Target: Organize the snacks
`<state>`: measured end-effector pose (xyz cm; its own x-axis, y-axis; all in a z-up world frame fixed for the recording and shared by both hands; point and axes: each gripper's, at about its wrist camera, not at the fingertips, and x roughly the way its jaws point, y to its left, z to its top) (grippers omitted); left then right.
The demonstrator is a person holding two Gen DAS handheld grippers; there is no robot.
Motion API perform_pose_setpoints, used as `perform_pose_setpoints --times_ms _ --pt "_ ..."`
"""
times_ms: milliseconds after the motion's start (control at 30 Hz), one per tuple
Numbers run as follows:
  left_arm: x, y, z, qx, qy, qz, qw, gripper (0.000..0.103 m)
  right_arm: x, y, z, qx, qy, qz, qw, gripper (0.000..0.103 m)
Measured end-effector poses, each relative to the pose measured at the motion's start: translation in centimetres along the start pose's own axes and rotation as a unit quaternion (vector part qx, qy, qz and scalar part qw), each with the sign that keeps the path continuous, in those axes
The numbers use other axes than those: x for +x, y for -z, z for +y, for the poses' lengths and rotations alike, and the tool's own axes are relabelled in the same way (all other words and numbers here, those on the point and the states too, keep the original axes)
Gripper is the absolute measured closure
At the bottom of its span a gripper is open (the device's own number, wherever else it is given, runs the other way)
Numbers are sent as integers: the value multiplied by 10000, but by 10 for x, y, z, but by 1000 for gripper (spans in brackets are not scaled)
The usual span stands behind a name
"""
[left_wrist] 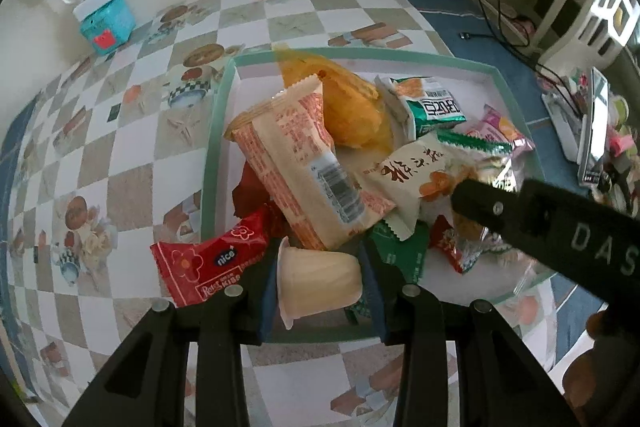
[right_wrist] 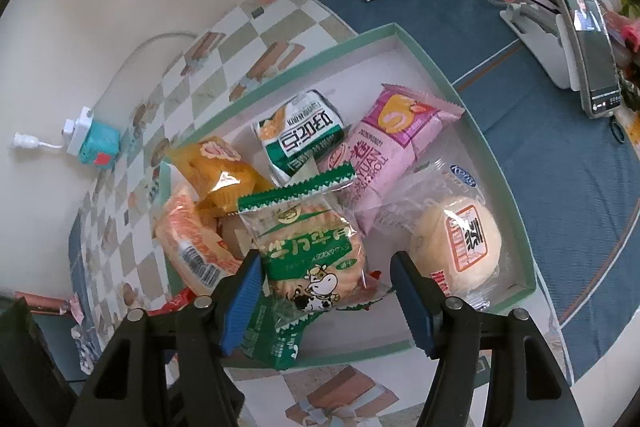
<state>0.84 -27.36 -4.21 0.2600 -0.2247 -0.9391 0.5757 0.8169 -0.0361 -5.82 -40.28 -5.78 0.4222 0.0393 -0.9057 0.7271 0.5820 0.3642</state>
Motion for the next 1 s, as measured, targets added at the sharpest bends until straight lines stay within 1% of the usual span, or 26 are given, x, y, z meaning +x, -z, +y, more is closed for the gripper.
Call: perform_pose_setpoints --times_ms 67,133,167,333,367,400,433,533,600,700,733,767,867,967,1000 --pt "-2 0 2 -15 -1 -24 10000 62 0 0 1 -24 25 6 10000 33" --pt "-7 0 2 24 -16 -116 9999 53 -1 1 3 -50 1 -29 10000 28" --pt "-10 0 2 36 13 -168 9999 46 -2 0 4 -60 -6 -52 10000 26" --pt "-23 1 4 34 10 -331 9994 43 -13 0 11 -142 48 -223 9996 25" --pt "-25 2 7 -8 -35 -351 9994 40 -17 0 12 -161 57 -264 9995 25" --pt "-27 3 11 -76 -123 -355 9993 34 -20 0 14 -183 82 -322 9993 26" --pt "-28 4 16 -159 -234 -345 9990 32 -23 1 15 -199 109 -362 9991 26" --pt "-31 9 39 -599 -578 -287 9961 28 -32 5 19 -260 200 -487 9983 26" --pt "-32 12 59 -929 -882 -249 9914 19 -33 9 21 -275 237 -522 9980 26" --pt "-36 17 82 -1195 -1408 -282 9824 12 -33 19 27 -393 355 -529 9972 26" --pt "-36 19 87 -1236 -1504 -286 9804 11 -32 23 29 -441 382 -535 9969 24" --pt "-38 22 92 -1278 -1586 -294 9786 9 -31 28 32 -503 393 -537 9965 18" --pt "-43 30 104 -1394 -1652 -280 9760 9 -31 40 41 -703 393 -598 9950 5" --pt "-50 37 112 -1505 -1644 -285 9744 9 -33 52 51 -942 462 -725 9918 0" --pt "-52 40 115 -1530 -1656 -300 9738 8 -35 56 54 -1011 477 -774 9907 0"
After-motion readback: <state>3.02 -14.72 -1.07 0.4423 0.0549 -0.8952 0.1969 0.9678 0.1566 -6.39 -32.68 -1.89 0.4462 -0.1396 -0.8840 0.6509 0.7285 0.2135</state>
